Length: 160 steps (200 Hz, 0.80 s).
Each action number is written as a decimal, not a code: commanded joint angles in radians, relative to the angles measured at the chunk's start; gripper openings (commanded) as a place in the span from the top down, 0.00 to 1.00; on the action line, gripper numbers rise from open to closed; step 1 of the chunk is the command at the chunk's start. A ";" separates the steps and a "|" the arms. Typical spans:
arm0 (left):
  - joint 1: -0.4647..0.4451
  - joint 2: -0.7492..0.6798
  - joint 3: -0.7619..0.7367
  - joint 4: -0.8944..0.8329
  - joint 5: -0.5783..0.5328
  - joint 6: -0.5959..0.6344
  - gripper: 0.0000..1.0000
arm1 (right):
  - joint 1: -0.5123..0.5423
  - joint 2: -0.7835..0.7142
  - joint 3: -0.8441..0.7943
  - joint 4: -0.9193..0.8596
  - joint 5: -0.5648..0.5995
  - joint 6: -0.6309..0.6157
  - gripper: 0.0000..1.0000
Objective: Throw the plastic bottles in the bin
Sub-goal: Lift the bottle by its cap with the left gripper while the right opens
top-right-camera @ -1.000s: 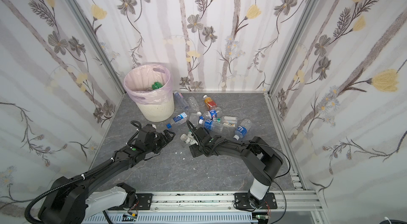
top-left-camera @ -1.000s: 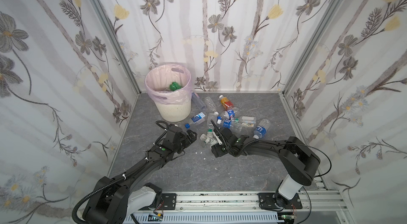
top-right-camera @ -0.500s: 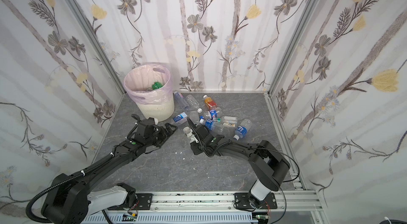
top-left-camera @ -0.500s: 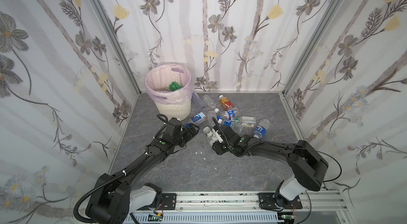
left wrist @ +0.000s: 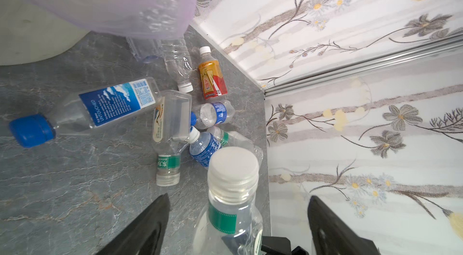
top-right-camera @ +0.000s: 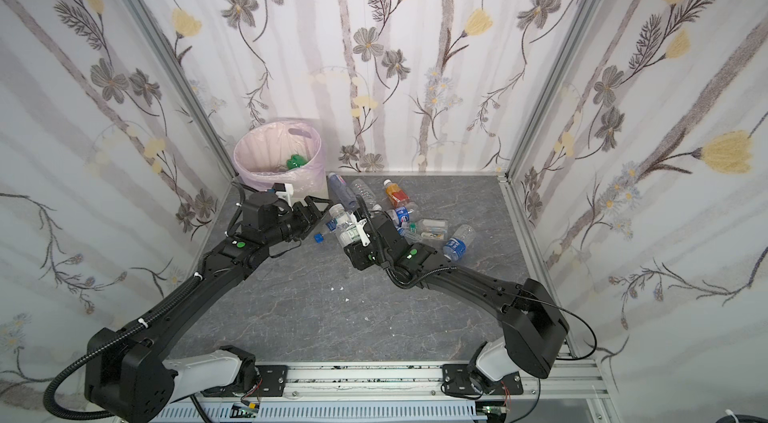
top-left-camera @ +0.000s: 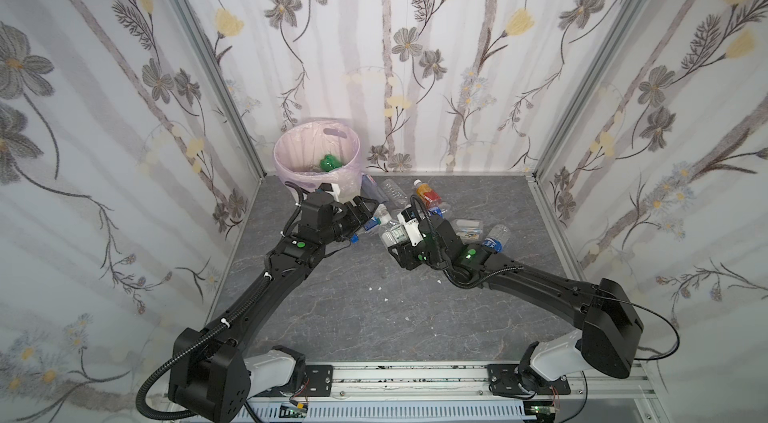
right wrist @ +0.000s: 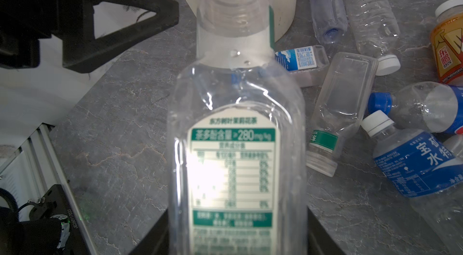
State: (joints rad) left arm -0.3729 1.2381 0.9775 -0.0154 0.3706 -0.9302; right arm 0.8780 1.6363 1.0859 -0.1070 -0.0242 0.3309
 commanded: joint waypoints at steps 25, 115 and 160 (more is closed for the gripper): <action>0.000 -0.006 0.048 0.018 -0.010 0.092 0.23 | 0.009 -0.016 0.040 0.064 -0.040 -0.013 0.48; -0.009 -0.013 0.055 0.017 0.002 0.173 0.34 | 0.012 0.001 0.089 0.075 -0.072 -0.027 0.48; -0.012 -0.014 0.067 0.017 -0.006 0.214 0.45 | 0.016 0.023 0.106 0.080 -0.091 -0.038 0.47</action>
State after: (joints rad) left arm -0.3836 1.2282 1.0294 -0.0193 0.3698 -0.7570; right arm 0.8902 1.6489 1.1820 -0.0776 -0.0986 0.3073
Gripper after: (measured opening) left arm 0.550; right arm 0.555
